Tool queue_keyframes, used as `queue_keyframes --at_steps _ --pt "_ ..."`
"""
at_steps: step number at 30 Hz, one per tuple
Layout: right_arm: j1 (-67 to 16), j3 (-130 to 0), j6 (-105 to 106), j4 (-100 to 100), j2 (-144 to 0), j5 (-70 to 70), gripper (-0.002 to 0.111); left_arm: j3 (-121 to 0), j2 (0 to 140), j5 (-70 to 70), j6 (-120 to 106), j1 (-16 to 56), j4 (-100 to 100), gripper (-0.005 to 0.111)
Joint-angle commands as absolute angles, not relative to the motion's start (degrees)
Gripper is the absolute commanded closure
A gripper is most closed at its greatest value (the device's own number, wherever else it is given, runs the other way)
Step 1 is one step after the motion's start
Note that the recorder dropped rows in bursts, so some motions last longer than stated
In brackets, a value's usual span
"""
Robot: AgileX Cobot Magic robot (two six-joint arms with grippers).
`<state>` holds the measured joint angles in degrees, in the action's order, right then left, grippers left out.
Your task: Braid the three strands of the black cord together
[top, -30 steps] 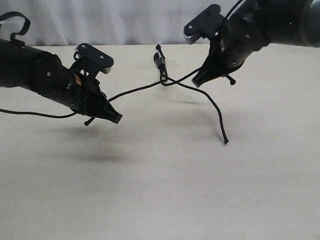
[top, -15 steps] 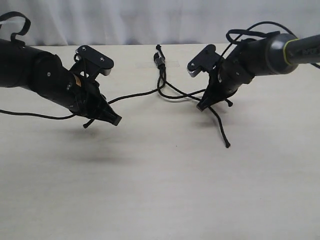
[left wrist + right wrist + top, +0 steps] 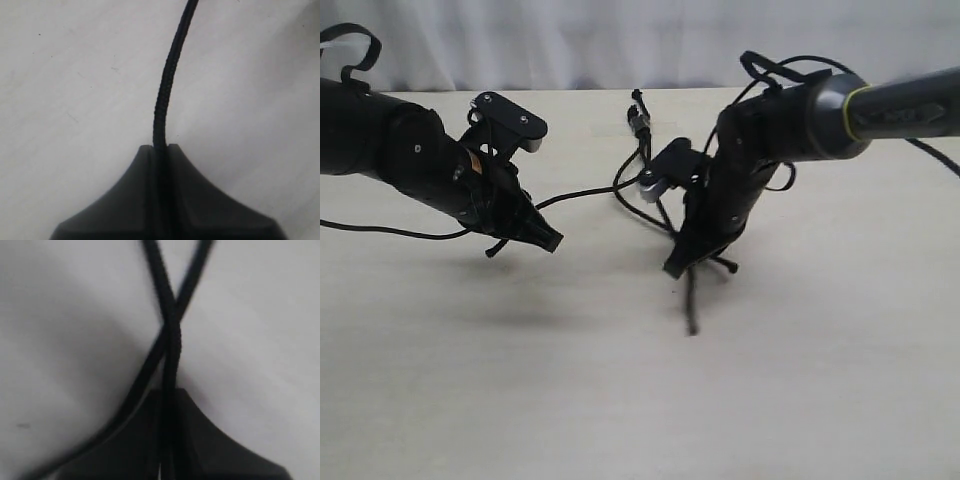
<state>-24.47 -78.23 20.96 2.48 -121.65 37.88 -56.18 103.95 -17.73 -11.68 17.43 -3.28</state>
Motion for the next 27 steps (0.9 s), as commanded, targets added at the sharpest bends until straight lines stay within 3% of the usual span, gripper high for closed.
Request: queue_keyframes --at_steps 1,18,27 --pt "-28.5 -77.8 27.8 -4.1 -117.1 38.6 0.104 -56.1 103.6 -17.4 -10.6 17.4 -3.8 0.107" --pt "-13.5 -77.8 26.2 -5.5 -114.5 37.1 0.104 -56.1 103.6 -17.7 -10.2 17.4 -3.6 0.107" --pt "-11.4 -77.8 26.1 -5.6 -118.7 35.4 0.104 -56.1 103.6 -20.1 -8.7 17.4 -3.7 0.107"
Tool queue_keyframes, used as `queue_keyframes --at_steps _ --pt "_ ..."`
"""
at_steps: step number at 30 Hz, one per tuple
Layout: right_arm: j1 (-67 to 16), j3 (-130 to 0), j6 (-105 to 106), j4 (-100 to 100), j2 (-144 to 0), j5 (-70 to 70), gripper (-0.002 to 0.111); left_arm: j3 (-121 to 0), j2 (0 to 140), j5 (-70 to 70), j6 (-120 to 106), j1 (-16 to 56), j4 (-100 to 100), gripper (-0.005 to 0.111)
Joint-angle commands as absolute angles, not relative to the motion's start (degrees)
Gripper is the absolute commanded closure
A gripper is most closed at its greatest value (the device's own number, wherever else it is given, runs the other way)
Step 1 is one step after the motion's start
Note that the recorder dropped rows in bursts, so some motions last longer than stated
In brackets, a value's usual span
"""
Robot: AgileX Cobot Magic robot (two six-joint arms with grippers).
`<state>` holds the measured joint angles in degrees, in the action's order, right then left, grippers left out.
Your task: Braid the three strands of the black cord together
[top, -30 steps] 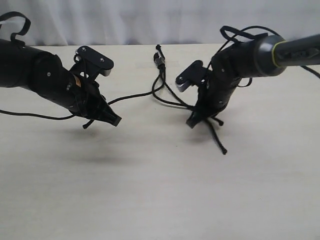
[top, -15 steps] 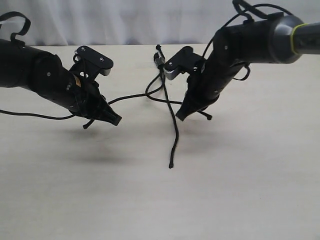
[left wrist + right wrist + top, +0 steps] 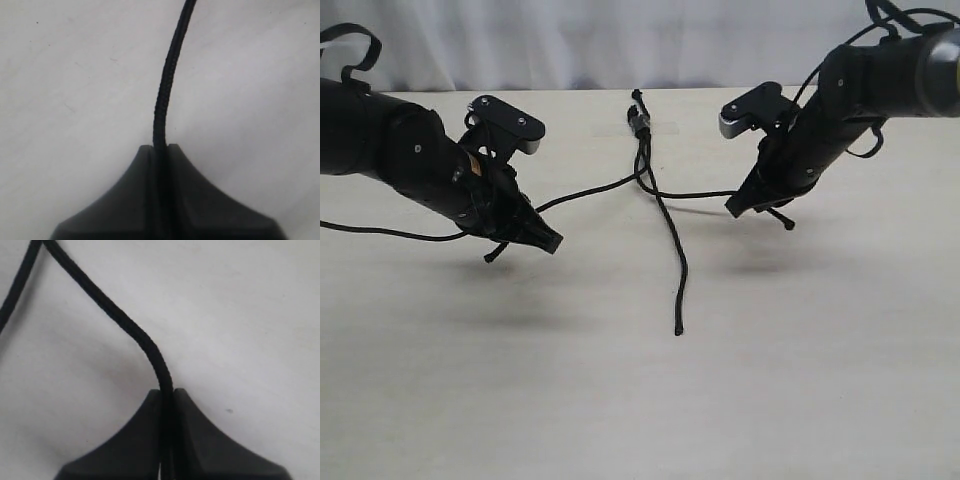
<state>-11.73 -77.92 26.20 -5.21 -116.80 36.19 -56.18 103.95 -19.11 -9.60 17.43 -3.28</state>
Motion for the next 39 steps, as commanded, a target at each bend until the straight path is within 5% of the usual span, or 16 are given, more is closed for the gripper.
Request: queue_keyframes --at_steps 1,7,12,15,31,39 --pt "-11.4 -77.8 26.1 -6.0 -119.1 35.1 0.104 -56.1 103.7 -20.1 -8.7 17.4 -3.7 0.107" --pt "-11.4 -77.8 26.1 -6.6 -121.3 34.5 0.104 -56.1 106.0 -20.4 -8.7 17.4 -3.9 0.104" --pt "-11.4 -77.8 26.1 -6.6 -121.4 34.5 0.104 -56.1 106.9 -20.4 -8.7 17.4 -5.7 0.077" --pt "-11.4 -77.8 26.1 -6.6 -121.4 34.5 0.104 -56.1 106.9 -20.0 -8.7 17.4 -6.9 0.071" --pt "-11.4 -77.8 26.1 -7.0 -121.4 34.5 0.104 -56.1 91.9 -19.0 -10.7 17.5 -6.8 0.073" --pt "-11.4 -77.8 25.1 -7.3 -121.4 34.4 0.104 -56.1 88.1 -19.4 -12.0 17.5 -7.1 0.107"
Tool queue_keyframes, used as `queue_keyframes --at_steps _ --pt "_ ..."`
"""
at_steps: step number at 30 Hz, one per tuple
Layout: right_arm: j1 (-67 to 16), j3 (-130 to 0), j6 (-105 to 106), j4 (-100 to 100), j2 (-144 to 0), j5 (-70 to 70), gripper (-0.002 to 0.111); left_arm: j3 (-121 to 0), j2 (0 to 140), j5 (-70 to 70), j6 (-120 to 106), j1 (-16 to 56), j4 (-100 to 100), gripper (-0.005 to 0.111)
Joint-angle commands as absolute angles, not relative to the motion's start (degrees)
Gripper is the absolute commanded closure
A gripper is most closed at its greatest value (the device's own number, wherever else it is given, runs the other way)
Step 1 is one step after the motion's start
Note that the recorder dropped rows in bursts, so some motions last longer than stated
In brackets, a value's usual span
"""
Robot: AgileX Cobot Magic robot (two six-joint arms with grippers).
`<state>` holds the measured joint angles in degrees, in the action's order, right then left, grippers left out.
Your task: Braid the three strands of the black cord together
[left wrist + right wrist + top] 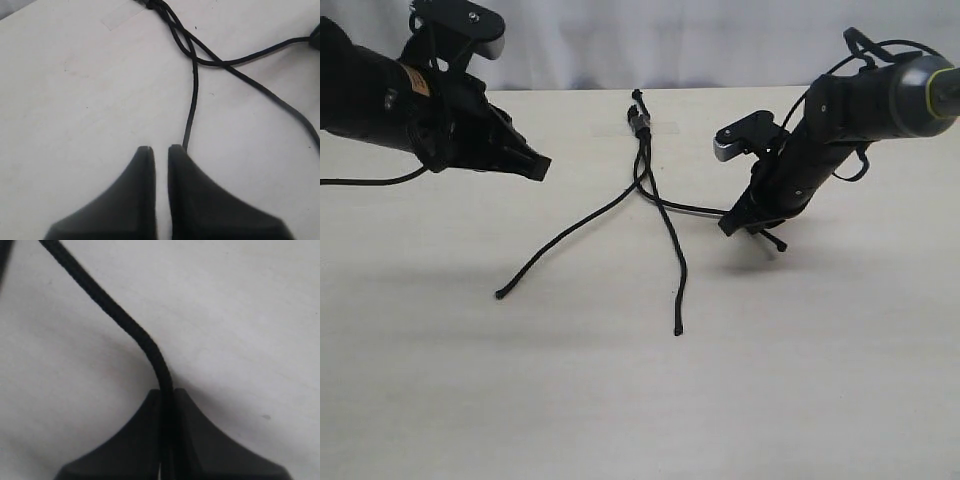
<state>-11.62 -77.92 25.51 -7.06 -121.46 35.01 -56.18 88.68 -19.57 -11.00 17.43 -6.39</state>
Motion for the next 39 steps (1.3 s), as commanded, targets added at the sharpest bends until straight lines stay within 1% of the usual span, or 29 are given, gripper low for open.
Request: queue_keyframes --at_steps 1,4,6,8,9,10,11,14,17,23,33,34,36,39 --pt "-11.4 -77.8 24.8 -7.3 -121.4 34.4 0.104 -56.1 88.1 -19.4 -12.0 17.5 -7.1 0.107" --pt "-11.4 -77.8 24.2 -7.2 -121.4 34.5 0.103 -56.1 88.1 -19.3 -12.0 17.5 -7.8 0.107" --pt "-11.5 -77.8 21.5 -5.2 -121.4 34.1 0.092 -56.1 88.1 -19.4 -12.0 17.5 -8.5 0.107" --pt "-11.5 -77.8 20.0 -5.0 -121.4 33.6 0.067 -56.1 88.1 -20.3 -12.0 17.5 -8.4 0.107" --pt "-11.5 -77.8 20.1 -5.2 -121.4 33.5 0.059 -56.1 88.1 -20.6 -12.0 17.6 -8.4 0.107" --pt "-11.5 -78.0 20.1 -5.3 -121.2 33.5 0.052 -56.1 88.1 -20.7 -12.0 18.1 -8.4 0.107" --pt "-11.5 -78.0 20.1 -5.3 -120.4 33.5 0.050 -56.1 88.1 -20.7 -12.2 18.7 -8.4 0.107" --pt "-11.5 -78.0 20.6 -7.4 -115.0 35.9 0.050 -56.1 88.1 -19.9 -12.2 21.0 -8.2 0.107" --pt "-11.5 -77.9 29.6 -15.6 -111.8 40.4 0.050 -56.1 88.1 -19.2 -12.2 22.1 -8.1 0.107" --pt "-11.5 -76.3 40.8 -26.1 -113.4 37.0 0.050 -56.1 88.1 -19.5 -12.2 22.1 -8.2 0.107" --pt "-11.5 -76.3 47.8 -26.3 -119.3 33.3 0.050 -56.1 88.1 -20.4 -12.2 22.1 -8.2 0.107" --pt "-11.5 -76.3 48.3 -26.3 -119.6 33.1 0.052 -56.1 88.1 -20.4 -12.2 22.1 -8.2 0.107" --pt "-11.5 -76.3 49.5 -24.8 -120.3 32.9 0.059 -56.1 88.1 -20.3 -12.2 22.1 -8.1 0.107" --pt "-11.5 -76.3 49.5 -20.9 -121.0 32.9 0.080 -56.1 88.1 -20.3 -12.2 22.1 -8.1 0.107"
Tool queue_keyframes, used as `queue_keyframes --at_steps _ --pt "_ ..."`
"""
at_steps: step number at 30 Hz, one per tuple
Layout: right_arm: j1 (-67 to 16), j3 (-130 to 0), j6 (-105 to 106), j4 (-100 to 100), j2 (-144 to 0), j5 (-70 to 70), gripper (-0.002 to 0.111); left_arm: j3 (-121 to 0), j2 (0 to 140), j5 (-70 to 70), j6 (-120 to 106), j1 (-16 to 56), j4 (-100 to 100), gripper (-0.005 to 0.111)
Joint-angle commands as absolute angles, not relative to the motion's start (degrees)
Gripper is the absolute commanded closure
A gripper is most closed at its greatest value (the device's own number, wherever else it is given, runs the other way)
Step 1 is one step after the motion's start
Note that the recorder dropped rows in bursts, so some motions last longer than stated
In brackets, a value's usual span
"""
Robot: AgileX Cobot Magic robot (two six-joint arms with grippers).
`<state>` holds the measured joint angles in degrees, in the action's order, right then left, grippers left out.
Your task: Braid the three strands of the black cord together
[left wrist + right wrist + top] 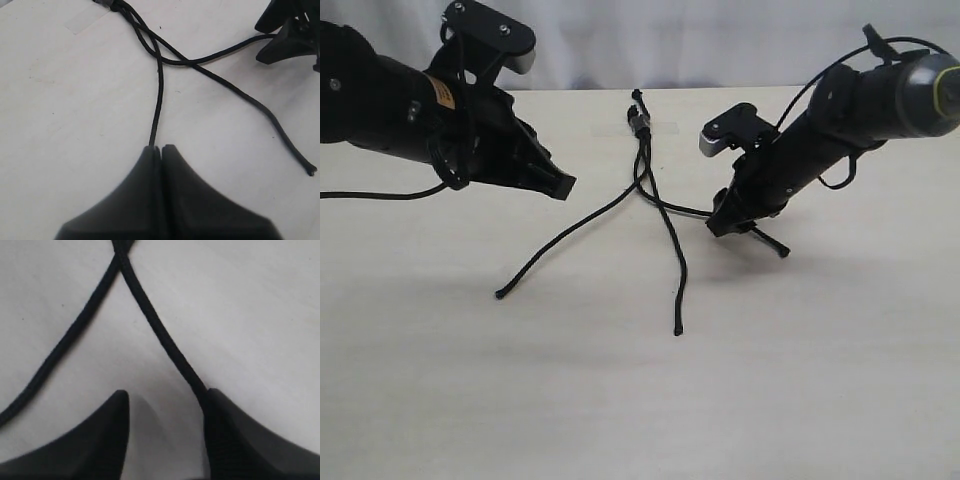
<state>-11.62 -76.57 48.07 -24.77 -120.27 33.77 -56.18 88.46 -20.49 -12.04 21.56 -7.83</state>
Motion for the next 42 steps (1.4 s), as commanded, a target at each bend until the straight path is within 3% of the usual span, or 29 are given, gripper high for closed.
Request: queue_keyframes --at_steps 1,4,13,20,23,28,31,34,39,42 --pt "-11.5 -76.3 49.5 -20.1 -121.1 32.9 0.085 -56.1 88.1 -20.3 -12.2 22.1 -8.1 0.107" --pt "-11.5 -76.6 49.3 -19.8 -120.5 33.7 0.104 -56.1 88.1 -20.3 -12.2 22.1 -8.1 0.107" --pt "-11.1 -77.0 46.6 -19.8 -111.0 36.0 0.104 -56.1 88.1 -19.9 -12.2 22.1 -7.7 0.107" --pt "-11.1 -76.9 45.0 -19.8 -113.1 36.5 0.104 -56.1 88.1 -20.4 -12.2 22.1 -7.7 0.107" --pt "-11.3 -76.9 40.7 -15.8 -115.5 35.9 0.095 -56.1 88.1 -20.5 -12.2 22.1 -7.7 0.107" --pt "-11.3 -76.9 34.3 -8.9 -118.3 33.8 0.065 -56.1 88.1 -20.5 -12.2 22.1 -7.7 0.107" --pt "-11.3 -76.9 36.8 -9.4 -119.4 32.4 0.061 -56.1 88.1 -20.3 -12.2 22.1 -7.6 0.107" --pt "-11.3 -76.9 38.4 -9.4 -121.2 32.4 0.068 -56.1 88.1 -20.3 -12.2 22.1 -7.6 0.107" --pt "-11.5 -77.3 39.9 -9.4 -121.4 32.8 0.102 -56.1 88.1 -20.3 -12.2 22.1 -7.6 0.107" --pt "-11.5 -78.1 39.4 -9.7 -119.2 35.2 0.104 -56.1 88.1 -20.3 -12.2 22.1 -7.5 0.107"
